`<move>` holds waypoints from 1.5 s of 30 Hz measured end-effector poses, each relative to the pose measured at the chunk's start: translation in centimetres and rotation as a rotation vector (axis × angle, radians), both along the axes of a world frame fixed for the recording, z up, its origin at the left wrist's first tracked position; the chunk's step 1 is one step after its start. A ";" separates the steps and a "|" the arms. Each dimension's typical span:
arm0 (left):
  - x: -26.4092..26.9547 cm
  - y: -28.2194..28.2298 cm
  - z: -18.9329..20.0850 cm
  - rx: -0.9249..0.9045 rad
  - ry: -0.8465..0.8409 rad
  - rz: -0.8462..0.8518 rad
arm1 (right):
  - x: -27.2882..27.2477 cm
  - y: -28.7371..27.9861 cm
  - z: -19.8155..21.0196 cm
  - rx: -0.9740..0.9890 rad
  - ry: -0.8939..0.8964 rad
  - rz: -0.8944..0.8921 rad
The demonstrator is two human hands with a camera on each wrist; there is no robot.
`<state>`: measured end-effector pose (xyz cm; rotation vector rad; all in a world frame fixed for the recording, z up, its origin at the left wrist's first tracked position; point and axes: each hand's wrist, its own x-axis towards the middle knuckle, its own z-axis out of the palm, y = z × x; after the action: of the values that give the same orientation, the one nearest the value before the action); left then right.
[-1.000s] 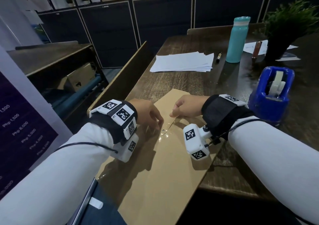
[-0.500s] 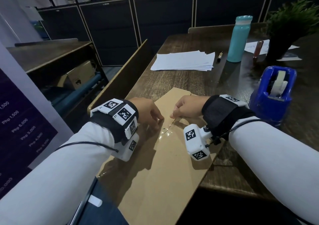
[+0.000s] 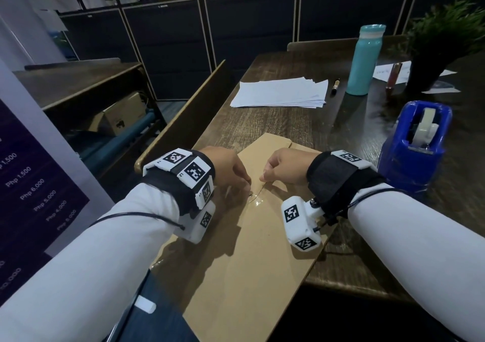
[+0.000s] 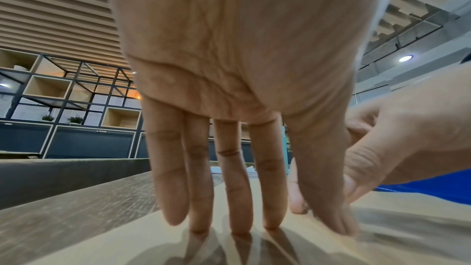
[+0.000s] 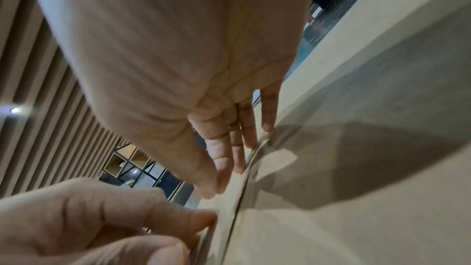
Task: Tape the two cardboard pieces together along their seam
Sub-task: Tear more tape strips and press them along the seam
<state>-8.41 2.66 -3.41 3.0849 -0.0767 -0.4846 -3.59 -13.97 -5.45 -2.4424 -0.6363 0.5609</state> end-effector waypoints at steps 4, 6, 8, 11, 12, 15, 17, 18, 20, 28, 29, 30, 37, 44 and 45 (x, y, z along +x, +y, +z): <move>0.0 -0.4 0.1 0.007 0.011 0.022 | 0.0 -0.1 -0.2 0.014 -0.011 0.010; 0.2 -0.7 0.1 0.013 0.002 0.040 | -0.1 -0.1 -0.1 0.016 -0.016 0.021; 0.3 -1.1 0.0 0.029 -0.006 0.059 | -0.2 -0.2 -0.1 0.018 -0.014 0.033; 0.6 -1.5 0.0 0.059 -0.016 0.082 | -0.1 -0.1 -0.3 0.017 -0.024 0.042; 0.7 -1.6 0.0 0.065 -0.017 0.089 | 0.0 -0.1 -0.4 0.012 -0.035 0.046; 0.8 -2.2 0.1 0.070 -0.005 0.105 | 0.1 0.0 -0.7 0.005 -0.054 0.056; 0.9 -2.5 0.0 0.081 -0.005 0.108 | 0.1 0.0 -0.7 -0.004 -0.062 0.059; 0.9 -2.6 0.0 0.082 -0.007 0.113 | 0.1 0.0 -0.8 -0.011 -0.069 0.060; 0.9 -2.6 0.0 0.079 0.003 0.121 | 0.1 0.0 -0.8 -0.014 -0.078 0.065; 0.7 -2.3 -0.3 0.092 0.048 0.105 | 0.0 0.0 -0.9 0.012 -0.127 0.043; 0.7 -2.2 -0.4 0.092 0.045 0.105 | 0.0 0.0 -0.8 0.007 -0.131 0.044; 0.7 -2.2 -0.4 0.094 0.041 0.104 | 0.1 0.0 -0.9 0.004 -0.135 0.045; 0.5 -2.2 -0.5 0.116 0.040 0.110 | 0.3 0.2 -1.0 -0.040 -0.151 0.053; 0.3 -2.3 -0.5 0.114 0.052 0.109 | 0.3 0.4 -0.7 -0.111 -0.192 0.040; 0.3 -2.3 -0.4 0.113 0.052 0.105 | 0.4 0.2 -0.7 -0.095 -0.190 0.025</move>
<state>-8.16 0.39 -3.83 3.1625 0.1178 -0.5830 -3.17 -13.74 -6.14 -2.6014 -0.7326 0.3787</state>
